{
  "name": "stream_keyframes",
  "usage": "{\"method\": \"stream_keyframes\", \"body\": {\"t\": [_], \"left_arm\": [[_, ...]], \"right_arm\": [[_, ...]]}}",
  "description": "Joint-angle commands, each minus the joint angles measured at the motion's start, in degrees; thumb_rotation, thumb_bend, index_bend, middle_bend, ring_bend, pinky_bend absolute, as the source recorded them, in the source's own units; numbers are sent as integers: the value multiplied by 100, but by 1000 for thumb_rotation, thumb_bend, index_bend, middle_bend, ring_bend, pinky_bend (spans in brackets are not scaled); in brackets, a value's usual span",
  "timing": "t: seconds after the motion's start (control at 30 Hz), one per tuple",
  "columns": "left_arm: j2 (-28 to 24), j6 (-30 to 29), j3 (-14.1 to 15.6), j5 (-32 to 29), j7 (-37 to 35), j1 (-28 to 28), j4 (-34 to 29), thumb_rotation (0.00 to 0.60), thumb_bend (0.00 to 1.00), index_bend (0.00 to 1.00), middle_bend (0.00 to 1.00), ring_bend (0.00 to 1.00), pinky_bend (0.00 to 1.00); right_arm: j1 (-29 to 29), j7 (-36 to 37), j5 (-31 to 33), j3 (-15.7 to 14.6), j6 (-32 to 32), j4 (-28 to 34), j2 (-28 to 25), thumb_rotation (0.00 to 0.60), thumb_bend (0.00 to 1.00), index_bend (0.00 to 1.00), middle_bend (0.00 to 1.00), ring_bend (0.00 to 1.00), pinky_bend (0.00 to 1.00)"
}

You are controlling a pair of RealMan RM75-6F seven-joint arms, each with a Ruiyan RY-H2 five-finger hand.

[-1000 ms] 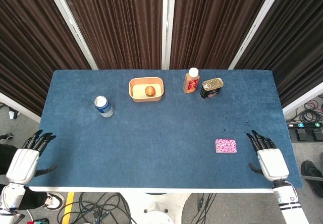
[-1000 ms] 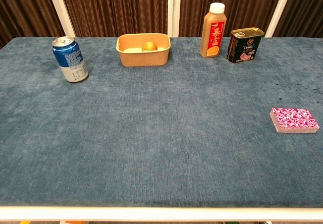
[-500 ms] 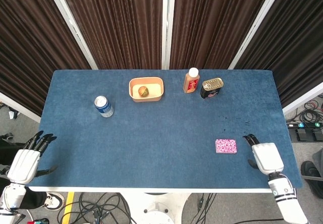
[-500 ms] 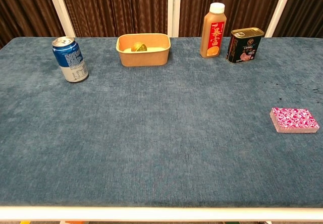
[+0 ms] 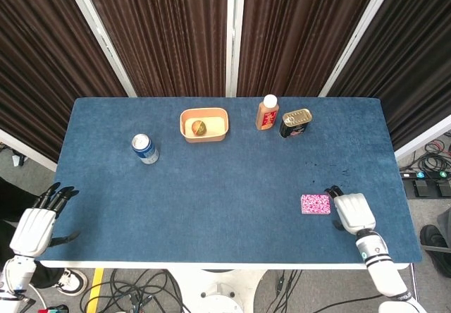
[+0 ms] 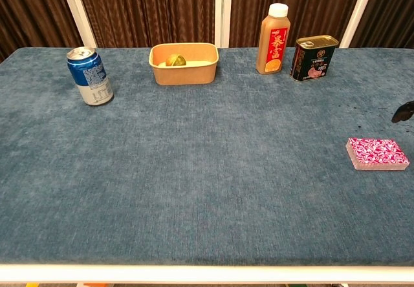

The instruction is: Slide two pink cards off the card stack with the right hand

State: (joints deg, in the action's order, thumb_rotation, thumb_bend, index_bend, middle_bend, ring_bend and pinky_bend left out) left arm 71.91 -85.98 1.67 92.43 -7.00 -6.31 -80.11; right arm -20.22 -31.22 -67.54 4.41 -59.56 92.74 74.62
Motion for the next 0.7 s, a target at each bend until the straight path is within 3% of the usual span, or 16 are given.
{"method": "stream_keyframes", "body": {"t": [0.03, 0.4, 0.7], "left_arm": [[5, -4, -2, -6, -17, 3, 14, 600, 7, 176, 150, 23, 185], [10, -14, -15, -35, -110, 14, 92, 600, 6, 176, 150, 23, 185], [37, -8, -7, -39, -143, 21, 148, 600, 6, 176, 151, 23, 185]], "right_arm": [[-100, -109, 150, 36, 55, -59, 130, 600, 115, 214, 199, 720, 769], [-395, -259, 766, 96, 248, -443, 592, 600, 122, 215, 216, 721, 769], [-478, -275, 897, 50, 145, -672, 851, 600, 131, 245, 237, 721, 769]]}}
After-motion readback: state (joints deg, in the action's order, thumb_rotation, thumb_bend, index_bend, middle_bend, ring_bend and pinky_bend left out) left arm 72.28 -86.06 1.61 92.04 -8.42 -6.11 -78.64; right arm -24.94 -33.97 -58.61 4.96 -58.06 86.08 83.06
